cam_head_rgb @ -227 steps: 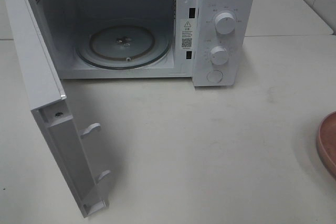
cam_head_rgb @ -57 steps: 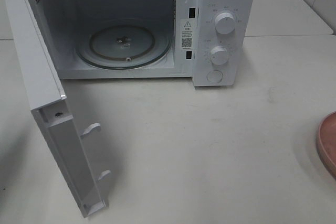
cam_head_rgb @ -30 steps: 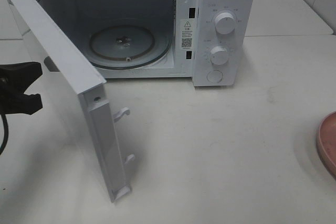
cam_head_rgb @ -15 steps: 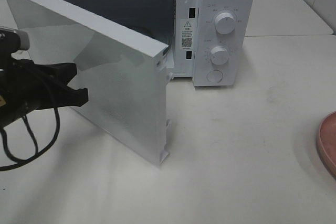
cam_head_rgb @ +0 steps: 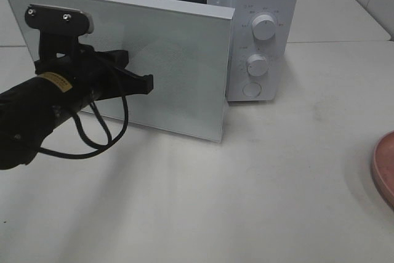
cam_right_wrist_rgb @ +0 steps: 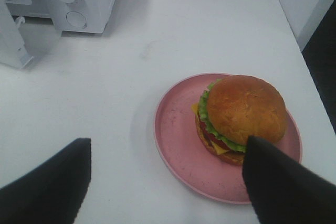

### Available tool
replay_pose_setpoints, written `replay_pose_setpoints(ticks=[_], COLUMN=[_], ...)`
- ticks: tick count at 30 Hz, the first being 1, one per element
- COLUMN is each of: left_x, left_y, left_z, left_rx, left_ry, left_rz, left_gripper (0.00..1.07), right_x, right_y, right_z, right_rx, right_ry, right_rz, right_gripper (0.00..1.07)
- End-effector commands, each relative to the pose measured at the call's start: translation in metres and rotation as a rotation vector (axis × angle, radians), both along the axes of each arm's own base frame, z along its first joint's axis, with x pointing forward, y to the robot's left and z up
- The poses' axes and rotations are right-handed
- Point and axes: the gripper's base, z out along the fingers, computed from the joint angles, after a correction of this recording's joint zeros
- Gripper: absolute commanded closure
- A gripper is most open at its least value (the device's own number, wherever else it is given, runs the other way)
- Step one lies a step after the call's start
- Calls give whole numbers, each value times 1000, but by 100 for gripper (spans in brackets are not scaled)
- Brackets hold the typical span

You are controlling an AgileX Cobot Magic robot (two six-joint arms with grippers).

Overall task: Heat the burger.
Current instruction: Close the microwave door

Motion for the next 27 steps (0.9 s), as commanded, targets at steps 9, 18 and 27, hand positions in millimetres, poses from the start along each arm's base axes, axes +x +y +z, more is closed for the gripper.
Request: replay_pose_setpoints(ticks=[9,18,27], left_x=[34,64,80], left_y=[-29,-46,-51], left_z=[12,22,27], left_rx=[-44,-3,16], left_ry=[1,-8,-15], left_rz=[17,74,139], left_gripper=[107,107,107], right_x=[-4,-4,-4], right_y=[0,0,0], right_z=[0,0,0], right_rx=[6,6,5], right_ry=[-34,-34,-34], right_rz=[-6,-6,-5], right_gripper=[31,31,31])
